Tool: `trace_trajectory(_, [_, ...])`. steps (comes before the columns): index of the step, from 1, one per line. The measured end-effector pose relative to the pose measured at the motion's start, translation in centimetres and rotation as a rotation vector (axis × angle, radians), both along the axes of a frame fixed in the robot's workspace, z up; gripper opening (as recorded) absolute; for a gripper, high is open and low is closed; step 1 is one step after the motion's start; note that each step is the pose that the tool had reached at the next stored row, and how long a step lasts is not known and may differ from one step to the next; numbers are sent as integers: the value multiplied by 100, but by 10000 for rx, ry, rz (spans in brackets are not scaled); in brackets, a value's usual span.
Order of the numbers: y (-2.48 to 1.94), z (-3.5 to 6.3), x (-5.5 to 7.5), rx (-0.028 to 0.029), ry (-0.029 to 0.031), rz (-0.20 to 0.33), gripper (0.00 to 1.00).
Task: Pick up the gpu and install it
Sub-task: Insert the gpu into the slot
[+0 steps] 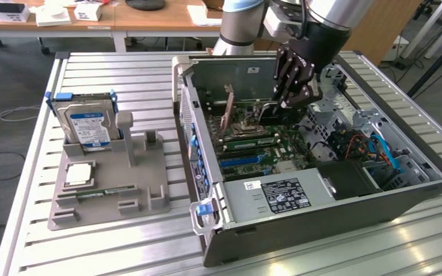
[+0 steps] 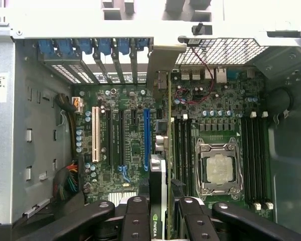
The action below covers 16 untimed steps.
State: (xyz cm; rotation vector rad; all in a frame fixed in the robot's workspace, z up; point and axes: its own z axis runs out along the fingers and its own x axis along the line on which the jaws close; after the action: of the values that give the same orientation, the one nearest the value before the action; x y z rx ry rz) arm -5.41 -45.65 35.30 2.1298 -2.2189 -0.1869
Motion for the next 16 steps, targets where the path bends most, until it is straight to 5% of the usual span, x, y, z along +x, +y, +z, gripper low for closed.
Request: trace_trajectory(16, [-12, -45, 8, 3, 0, 287, 27])
